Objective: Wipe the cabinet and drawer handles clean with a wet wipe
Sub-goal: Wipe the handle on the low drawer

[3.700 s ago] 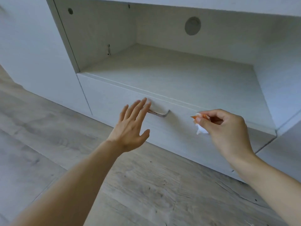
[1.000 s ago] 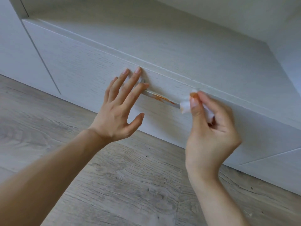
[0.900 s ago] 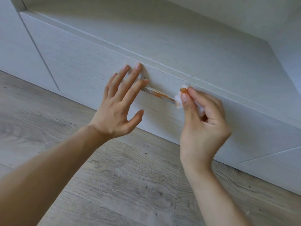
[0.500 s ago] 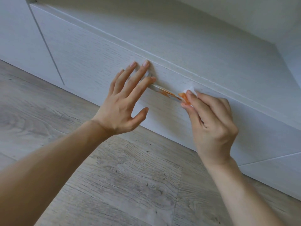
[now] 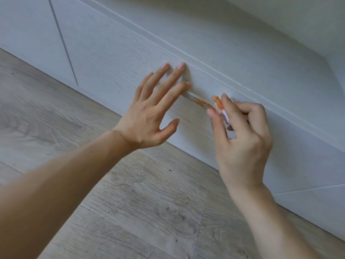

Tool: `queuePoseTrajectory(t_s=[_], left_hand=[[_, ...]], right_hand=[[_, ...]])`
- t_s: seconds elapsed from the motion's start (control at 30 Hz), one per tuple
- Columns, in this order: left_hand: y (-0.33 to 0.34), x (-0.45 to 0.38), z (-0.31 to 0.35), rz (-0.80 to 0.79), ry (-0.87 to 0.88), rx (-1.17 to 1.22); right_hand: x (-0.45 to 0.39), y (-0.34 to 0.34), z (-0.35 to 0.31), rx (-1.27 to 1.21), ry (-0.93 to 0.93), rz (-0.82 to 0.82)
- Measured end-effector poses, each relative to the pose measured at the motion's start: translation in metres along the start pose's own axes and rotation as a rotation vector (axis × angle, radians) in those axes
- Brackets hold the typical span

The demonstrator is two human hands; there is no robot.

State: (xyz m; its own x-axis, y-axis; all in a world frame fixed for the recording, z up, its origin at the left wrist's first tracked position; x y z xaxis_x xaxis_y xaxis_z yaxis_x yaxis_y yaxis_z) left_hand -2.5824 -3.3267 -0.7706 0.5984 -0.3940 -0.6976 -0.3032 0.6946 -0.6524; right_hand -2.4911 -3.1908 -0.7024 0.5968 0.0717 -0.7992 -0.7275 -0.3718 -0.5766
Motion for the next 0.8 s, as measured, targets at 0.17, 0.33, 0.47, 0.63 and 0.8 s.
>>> queuePoseTrajectory(t_s=[0.17, 0.33, 0.47, 0.63, 0.8], left_hand=[[0.001, 0.001, -0.002, 0.018, 0.014, -0.006], [0.002, 0.001, -0.002, 0.033, 0.014, -0.003], [0.002, 0.001, -0.002, 0.030, 0.014, -0.007], [0.000, 0.001, -0.002, 0.019, 0.015, -0.019], [-0.003, 0.001, -0.003, 0.003, 0.025, -0.020]], right_hand=[[-0.002, -0.012, -0.005, 0.077, 0.048, -0.307], [-0.019, -0.019, 0.012, -0.045, 0.074, -0.376], [-0.022, -0.011, 0.018, -0.045, -0.029, -0.367], [-0.019, 0.000, 0.017, -0.018, -0.098, -0.271], [-0.011, -0.001, 0.010, 0.018, -0.101, -0.118]])
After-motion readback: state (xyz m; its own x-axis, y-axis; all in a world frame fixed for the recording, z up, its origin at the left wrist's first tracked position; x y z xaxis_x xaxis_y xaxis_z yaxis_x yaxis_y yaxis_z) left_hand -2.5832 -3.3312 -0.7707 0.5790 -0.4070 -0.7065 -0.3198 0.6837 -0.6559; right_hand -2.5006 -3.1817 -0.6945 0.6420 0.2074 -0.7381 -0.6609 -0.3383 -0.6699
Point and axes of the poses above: each hand's wrist, its own x-axis away from the middle knuckle, its own y-axis out of the palm, z = x × y, the point moved 5 cm from there along -x, towards the middle knuckle, and after that the axes turned 6 degrees about -y, right-handed, at the moved point
